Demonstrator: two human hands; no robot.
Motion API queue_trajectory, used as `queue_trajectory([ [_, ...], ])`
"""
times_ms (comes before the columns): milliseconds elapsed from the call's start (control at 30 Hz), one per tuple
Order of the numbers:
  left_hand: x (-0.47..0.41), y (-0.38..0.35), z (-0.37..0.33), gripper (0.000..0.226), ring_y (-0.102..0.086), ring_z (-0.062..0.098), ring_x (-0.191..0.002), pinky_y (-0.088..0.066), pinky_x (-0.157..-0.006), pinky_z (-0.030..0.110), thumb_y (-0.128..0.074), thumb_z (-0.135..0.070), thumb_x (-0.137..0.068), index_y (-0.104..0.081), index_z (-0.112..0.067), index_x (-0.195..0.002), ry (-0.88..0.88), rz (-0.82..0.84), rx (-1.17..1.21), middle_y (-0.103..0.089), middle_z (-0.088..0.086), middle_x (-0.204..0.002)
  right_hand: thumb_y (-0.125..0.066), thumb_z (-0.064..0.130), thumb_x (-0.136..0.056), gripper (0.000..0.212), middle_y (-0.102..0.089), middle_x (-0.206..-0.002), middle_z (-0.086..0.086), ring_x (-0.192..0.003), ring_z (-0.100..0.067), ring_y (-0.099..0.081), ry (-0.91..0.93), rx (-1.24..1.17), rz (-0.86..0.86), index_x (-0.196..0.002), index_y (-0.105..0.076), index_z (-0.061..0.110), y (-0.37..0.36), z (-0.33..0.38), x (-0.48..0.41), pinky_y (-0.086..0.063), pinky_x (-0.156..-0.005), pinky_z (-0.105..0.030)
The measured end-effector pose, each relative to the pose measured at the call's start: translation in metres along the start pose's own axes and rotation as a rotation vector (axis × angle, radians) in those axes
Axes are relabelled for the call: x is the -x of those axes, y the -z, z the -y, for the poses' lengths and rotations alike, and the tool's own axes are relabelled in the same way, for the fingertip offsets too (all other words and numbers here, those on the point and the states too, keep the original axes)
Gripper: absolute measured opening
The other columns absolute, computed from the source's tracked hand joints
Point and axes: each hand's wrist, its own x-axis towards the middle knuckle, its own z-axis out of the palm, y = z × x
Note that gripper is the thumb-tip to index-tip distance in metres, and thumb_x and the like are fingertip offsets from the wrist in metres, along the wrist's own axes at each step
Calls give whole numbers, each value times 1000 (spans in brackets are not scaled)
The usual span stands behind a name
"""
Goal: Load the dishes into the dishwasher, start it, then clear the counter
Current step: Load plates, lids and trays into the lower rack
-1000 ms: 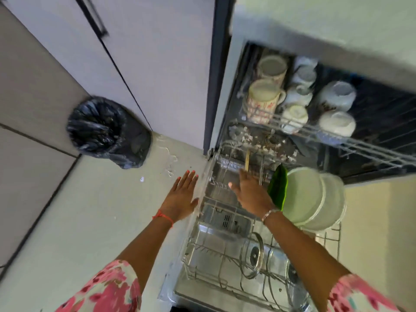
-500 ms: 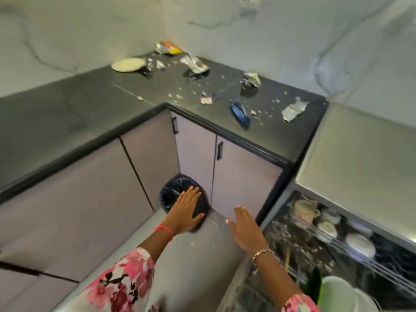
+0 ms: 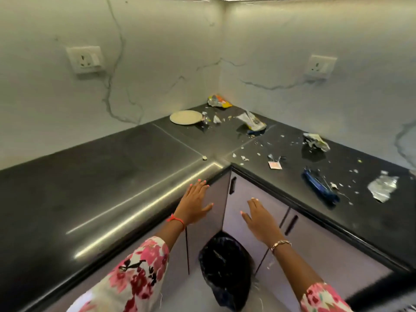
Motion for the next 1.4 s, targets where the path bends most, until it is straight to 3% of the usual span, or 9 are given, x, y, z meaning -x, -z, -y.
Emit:
queue_trajectory([
  [100, -40, 4, 45, 92, -10, 19, -144, 3, -115, 28, -13, -63, -70, -31, -9, -142, 44, -20, 24, -25, 5, -152, -36, 34, -99, 55, -22, -153, -11, -143, -20, -17, 25, -20, -8, -144, -24, 4, 5, 8, -62, -17, -113, -25],
  [267, -120, 5, 122, 84, -9, 19, -144, -2, -116, 34, -23, -62, -76, -31, -10, -141, 165, -13, 6, -22, 6, -153, -39, 31, -98, 47, -39, -140, -12, -132, -25, -37, 76, -38, -47, -136, -37, 3, 6, 14, -184, -30, -108, -29],
  [367, -170, 3, 163, 66, -7, 18, -144, -2, -116, 34, -42, -49, -90, -30, -10, -142, 252, 4, 1, -19, 5, -154, -41, 31, -98, 38, -50, -126, -9, -116, -22, -50, 129, -13, -97, -126, -46, 6, 7, 20, -257, -39, -98, -28],
  [500, -233, 1, 208, 61, -4, 18, -145, -2, -116, 35, -48, -40, -93, -29, -11, -143, 335, 13, 32, -16, 4, -155, -38, 26, -99, 37, -48, -128, -10, -118, -22, -47, 237, 12, -50, -129, -43, 5, 13, 35, -348, -35, -103, -28],
  [667, -298, 6, 266, 64, -1, 19, -145, 0, -116, 38, -44, -44, -94, -25, -11, -145, 418, 21, 32, -10, 4, -157, -39, 21, -98, 34, -46, -129, -10, -119, -21, -45, 351, 75, -38, -128, -42, 5, 17, 52, -452, -33, -104, -27],
  [800, -328, -2, 307, 67, 3, 18, -145, 2, -116, 41, -40, -50, -93, -21, -14, -147, 509, 67, 40, -5, 2, -157, -41, 18, -96, 45, -40, -135, -11, -124, -22, -39, 395, 126, -14, -138, -32, 4, 14, 68, -522, -34, -104, -28],
  [967, -328, -20, 320, 88, -3, 14, -144, 0, -117, 38, -12, -71, -74, -23, -22, -146, 538, -42, -27, -12, -3, -157, -43, 8, -93, 47, -34, -140, -14, -128, -27, -36, 470, 174, 5, -138, -30, 3, 5, 92, -583, -30, -105, -30],
  [1400, -332, -24, 325, 86, 2, 8, -144, 4, -117, 35, -14, -71, -75, -19, -26, -147, 549, -58, -7, -7, -8, -157, -45, 3, -92, 33, -48, -124, -15, -113, -28, -46, 565, 429, -3, -125, -42, 5, -27, 133, -650, -40, -93, -34],
])
